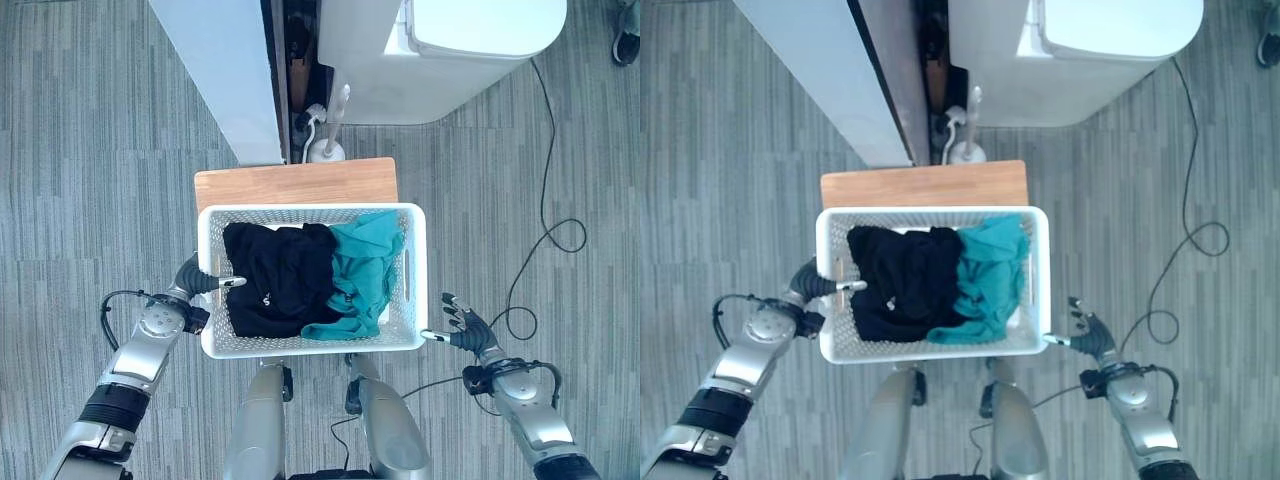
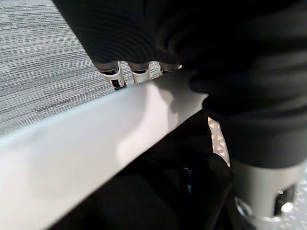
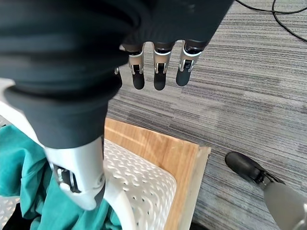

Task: Grab the laundry basket,head to the washer,open it,put in the laundry and shut it.

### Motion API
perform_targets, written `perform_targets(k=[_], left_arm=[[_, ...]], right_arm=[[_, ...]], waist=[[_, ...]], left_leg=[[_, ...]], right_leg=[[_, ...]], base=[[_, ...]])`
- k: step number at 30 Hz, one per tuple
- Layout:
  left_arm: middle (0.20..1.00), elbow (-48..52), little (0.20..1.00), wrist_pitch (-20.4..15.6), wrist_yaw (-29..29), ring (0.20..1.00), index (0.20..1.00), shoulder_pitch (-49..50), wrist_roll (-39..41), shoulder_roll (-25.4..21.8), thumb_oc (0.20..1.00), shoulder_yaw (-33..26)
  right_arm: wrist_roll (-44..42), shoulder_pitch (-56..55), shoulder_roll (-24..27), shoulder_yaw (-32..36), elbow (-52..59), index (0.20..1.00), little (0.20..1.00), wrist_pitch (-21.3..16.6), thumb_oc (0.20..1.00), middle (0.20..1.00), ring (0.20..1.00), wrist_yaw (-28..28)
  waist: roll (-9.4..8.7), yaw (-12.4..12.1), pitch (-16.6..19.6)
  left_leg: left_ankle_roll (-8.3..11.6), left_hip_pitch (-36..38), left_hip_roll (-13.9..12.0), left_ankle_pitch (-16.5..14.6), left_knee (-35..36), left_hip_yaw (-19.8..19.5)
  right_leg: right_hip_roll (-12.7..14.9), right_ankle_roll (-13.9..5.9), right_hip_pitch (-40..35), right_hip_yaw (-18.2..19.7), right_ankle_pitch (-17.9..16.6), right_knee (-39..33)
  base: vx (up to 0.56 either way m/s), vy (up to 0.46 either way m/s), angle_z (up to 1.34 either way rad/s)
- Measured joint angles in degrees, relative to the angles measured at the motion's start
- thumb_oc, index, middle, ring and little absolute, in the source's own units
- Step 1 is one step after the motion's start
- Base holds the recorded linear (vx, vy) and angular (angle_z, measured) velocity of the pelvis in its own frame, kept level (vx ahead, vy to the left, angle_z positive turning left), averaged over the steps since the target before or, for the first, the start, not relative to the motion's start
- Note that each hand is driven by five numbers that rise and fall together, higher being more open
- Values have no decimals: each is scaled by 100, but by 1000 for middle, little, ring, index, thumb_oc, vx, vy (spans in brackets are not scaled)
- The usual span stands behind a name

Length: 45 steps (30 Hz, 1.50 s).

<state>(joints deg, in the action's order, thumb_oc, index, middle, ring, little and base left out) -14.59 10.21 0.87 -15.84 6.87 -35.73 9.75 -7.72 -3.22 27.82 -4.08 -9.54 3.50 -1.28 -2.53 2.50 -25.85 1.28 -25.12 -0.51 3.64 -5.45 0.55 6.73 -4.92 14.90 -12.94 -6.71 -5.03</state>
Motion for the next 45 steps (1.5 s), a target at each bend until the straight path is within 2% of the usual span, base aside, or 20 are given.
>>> perform_targets(k=[14,19,28,45], left_arm=[[1000,-4,1000,-15,-62,1000,1000,51,-75,6,1000,9],[1000,2,1000,-13,-66,1000,1000,9,-68,17,1000,63],[1000,3,1000,-4,-150,1000,1000,-45,-51,61,1000,175],[1000,53,1000,-4,-309,1000,1000,-412,-5,105,1000,243]], right_arm=[[-101,707,-80,-67,54,1000,1000,-50,1000,1000,1000,254],[-97,960,-99,-453,-73,1000,1000,35,1000,1000,1000,355],[-97,1145,-376,-742,-539,1000,1000,177,1000,1000,1000,383],[-277,1470,-400,-618,-431,1000,1000,197,1000,1000,1000,858]], waist=[[39,-66,-41],[40,-152,-41],[75,-191,-61],[150,-184,-88]], left_leg=[[-1,-13,-5,1,44,67],[-2,-12,-8,1,47,108],[-10,-26,3,8,45,88],[57,-366,14,77,-30,-26]], right_leg=[[2,0,79,100,-3,0],[9,0,94,131,-10,0],[18,-1,94,116,-12,1],[12,61,342,14,-98,-1]], base=[[1,2,-1],[2,9,-3],[-1,3,0],[-1,6,2]])
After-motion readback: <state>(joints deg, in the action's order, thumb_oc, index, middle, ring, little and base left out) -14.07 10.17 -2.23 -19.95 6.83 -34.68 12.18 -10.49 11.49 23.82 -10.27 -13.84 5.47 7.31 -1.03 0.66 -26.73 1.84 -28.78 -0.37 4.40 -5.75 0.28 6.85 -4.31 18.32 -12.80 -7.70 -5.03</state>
